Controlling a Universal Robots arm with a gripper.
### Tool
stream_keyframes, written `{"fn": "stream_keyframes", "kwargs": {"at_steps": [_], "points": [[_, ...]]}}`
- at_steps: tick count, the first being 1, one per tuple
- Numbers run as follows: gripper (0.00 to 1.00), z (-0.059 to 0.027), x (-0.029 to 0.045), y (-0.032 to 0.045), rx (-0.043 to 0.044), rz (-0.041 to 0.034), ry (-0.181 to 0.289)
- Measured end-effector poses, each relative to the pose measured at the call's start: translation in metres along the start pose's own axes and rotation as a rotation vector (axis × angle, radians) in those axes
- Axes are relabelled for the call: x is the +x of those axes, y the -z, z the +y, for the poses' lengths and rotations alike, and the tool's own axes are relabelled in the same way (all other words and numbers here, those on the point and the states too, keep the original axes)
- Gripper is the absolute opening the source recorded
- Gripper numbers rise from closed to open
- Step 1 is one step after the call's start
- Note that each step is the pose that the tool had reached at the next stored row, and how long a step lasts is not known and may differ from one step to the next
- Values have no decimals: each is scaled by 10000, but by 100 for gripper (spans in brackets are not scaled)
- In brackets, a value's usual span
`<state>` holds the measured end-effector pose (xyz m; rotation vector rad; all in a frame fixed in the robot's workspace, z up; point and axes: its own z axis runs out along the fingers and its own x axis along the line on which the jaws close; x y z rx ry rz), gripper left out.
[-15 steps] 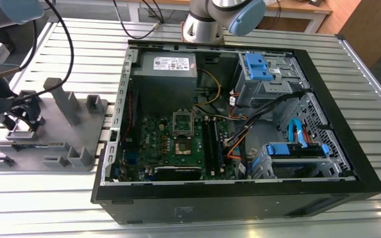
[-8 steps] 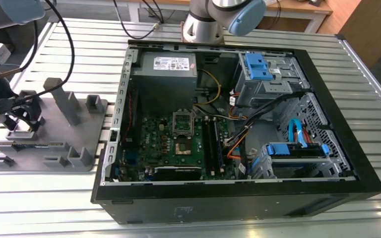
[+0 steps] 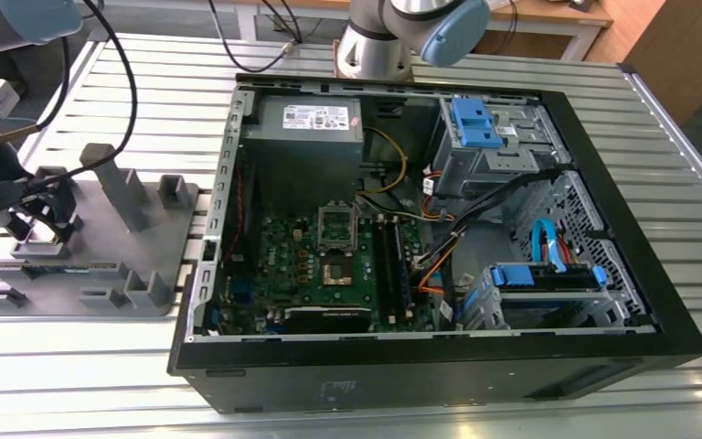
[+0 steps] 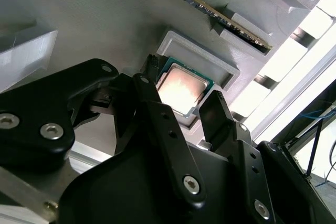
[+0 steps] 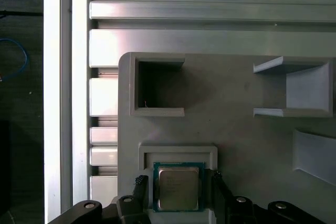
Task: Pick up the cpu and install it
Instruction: 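Pick up the cpu and move it towards the insertion slot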
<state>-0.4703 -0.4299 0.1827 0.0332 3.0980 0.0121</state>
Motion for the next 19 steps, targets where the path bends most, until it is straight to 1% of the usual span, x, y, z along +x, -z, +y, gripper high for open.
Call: {"fn": "stream_keyframes", "kwargs": {"at_steps": [4, 5, 6, 7, 15, 19], "points": [[58, 0, 0, 1, 0, 0, 0], [51, 0, 0, 2, 0, 1, -1], [51, 0, 0, 3, 1, 1, 0], [47, 0, 0, 3, 0, 1, 0], [47, 0, 0, 4, 0, 0, 0], [47, 0, -1, 37, 0, 0, 0]]}}
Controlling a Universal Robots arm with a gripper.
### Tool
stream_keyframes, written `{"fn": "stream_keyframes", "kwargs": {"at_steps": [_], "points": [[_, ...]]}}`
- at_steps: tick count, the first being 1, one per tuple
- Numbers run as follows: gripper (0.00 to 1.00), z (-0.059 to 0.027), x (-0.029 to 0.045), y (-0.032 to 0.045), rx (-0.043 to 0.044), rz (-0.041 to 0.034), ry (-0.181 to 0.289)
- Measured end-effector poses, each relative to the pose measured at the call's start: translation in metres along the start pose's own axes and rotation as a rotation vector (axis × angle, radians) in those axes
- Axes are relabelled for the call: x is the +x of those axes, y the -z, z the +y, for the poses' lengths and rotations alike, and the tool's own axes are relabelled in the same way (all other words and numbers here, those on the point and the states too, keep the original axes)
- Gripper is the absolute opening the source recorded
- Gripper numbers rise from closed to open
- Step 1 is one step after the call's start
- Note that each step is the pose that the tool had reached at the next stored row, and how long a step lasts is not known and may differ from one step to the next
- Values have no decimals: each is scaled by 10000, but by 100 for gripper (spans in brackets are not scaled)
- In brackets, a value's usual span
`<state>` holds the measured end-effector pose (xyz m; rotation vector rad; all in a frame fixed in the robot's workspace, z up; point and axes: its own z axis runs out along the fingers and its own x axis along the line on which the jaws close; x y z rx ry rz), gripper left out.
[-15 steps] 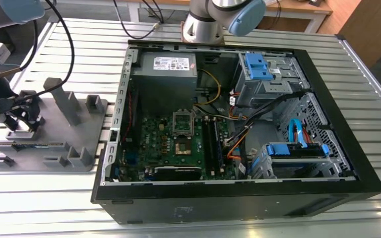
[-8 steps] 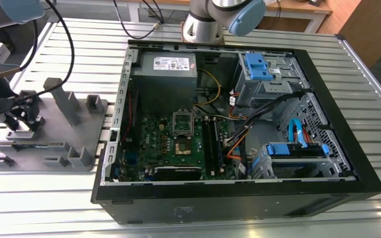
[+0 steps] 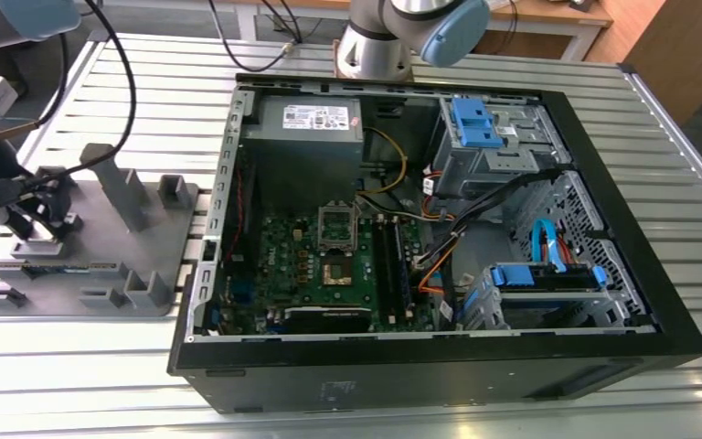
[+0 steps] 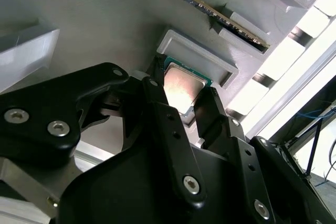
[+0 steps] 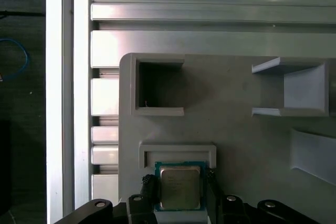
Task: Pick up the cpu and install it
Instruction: 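Pick up the cpu and move it towards the insertion slot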
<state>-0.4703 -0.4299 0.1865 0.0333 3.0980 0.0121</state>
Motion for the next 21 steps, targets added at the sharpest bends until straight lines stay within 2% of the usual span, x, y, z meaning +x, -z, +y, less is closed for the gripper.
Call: {"fn": "stream_keyframes", "kwargs": {"at_steps": [7, 13, 21], "points": [[47, 0, -3, 66, 0, 0, 0], [47, 1, -8, 170, -12, 0, 0], [47, 2, -8, 182, -13, 0, -1]]}}
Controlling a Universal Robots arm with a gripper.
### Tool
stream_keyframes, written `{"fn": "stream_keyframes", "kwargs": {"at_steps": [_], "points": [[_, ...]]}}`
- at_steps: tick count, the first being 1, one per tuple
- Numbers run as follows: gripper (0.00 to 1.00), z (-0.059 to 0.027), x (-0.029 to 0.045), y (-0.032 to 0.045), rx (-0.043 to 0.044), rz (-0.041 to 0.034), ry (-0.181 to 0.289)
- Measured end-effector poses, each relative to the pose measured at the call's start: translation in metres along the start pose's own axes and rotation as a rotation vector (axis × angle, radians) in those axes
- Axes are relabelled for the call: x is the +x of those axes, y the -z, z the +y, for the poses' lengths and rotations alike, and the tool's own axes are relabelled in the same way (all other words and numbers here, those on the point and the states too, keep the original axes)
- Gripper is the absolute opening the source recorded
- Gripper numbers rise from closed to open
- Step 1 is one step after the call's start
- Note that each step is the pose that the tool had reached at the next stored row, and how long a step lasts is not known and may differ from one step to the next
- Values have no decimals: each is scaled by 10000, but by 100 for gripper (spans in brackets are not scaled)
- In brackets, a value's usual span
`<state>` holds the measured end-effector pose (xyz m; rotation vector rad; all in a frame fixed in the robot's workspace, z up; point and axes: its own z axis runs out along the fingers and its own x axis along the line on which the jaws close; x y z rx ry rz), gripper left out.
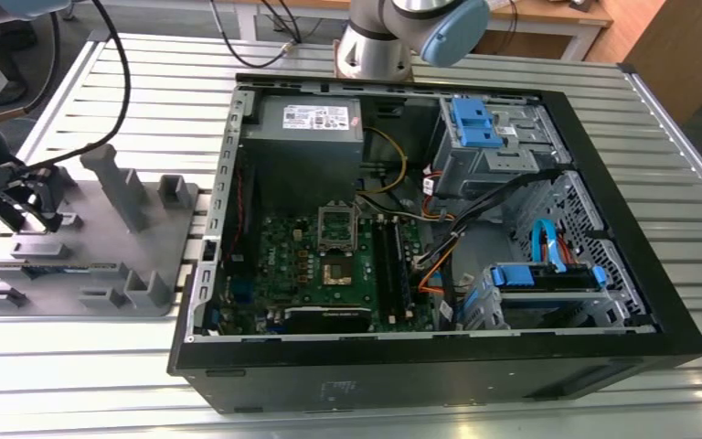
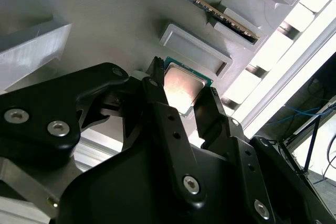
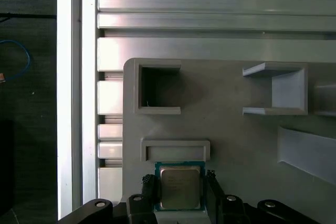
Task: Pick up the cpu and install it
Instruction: 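Pick up the cpu and move it towards the insertion slot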
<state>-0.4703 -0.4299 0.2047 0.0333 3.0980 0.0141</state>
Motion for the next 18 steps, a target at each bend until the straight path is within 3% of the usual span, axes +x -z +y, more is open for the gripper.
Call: {"fn": "stream_keyframes", "kwargs": {"at_steps": [8, 18], "points": [[47, 0, -1, 28, 1, 2, 0], [47, 2, -7, 176, 0, 1, 0]]}}
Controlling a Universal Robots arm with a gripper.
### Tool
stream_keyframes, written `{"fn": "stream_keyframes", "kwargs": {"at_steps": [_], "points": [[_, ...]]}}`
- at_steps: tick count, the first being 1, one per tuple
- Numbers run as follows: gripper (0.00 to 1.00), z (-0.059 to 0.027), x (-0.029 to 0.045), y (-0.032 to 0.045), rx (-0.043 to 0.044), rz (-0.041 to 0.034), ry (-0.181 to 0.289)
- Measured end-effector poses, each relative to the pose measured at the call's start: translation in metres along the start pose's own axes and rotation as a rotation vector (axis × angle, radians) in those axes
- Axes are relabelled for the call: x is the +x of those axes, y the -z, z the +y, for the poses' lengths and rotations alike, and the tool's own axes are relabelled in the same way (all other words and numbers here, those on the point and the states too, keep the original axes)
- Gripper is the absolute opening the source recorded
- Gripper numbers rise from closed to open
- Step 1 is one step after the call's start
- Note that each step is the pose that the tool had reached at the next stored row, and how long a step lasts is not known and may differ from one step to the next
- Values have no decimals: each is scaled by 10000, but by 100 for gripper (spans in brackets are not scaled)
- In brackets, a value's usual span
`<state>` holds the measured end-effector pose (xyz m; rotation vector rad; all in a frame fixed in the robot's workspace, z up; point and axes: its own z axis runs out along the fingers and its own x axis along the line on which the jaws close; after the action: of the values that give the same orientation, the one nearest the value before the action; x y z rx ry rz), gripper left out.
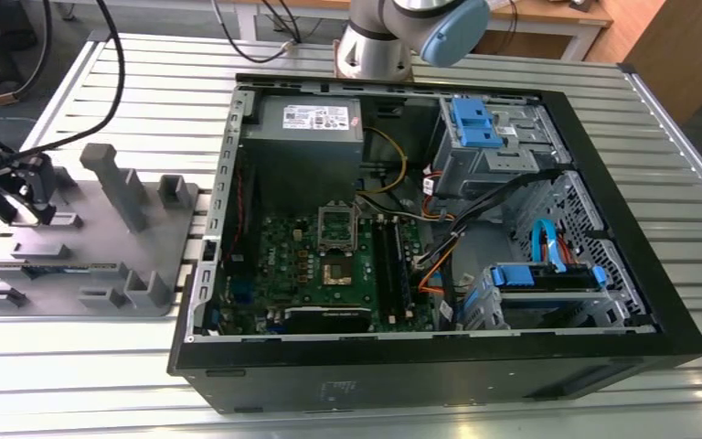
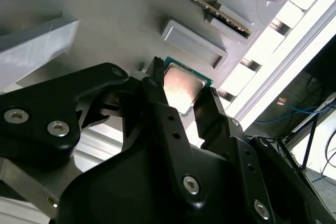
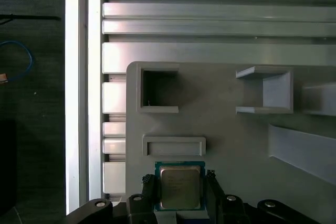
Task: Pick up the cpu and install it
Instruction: 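Pick up the cpu and move it towards the insertion slot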
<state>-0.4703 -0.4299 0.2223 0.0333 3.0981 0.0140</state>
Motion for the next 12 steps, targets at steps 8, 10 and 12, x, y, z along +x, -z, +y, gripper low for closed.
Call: {"fn": "stream_keyframes", "kwargs": {"at_steps": [8, 10, 12], "points": [[47, 1, -4, 86, -2, -3, 0], [47, 1, -4, 88, -1, 0, 0], [47, 1, -4, 88, 0, -1, 0]]}}
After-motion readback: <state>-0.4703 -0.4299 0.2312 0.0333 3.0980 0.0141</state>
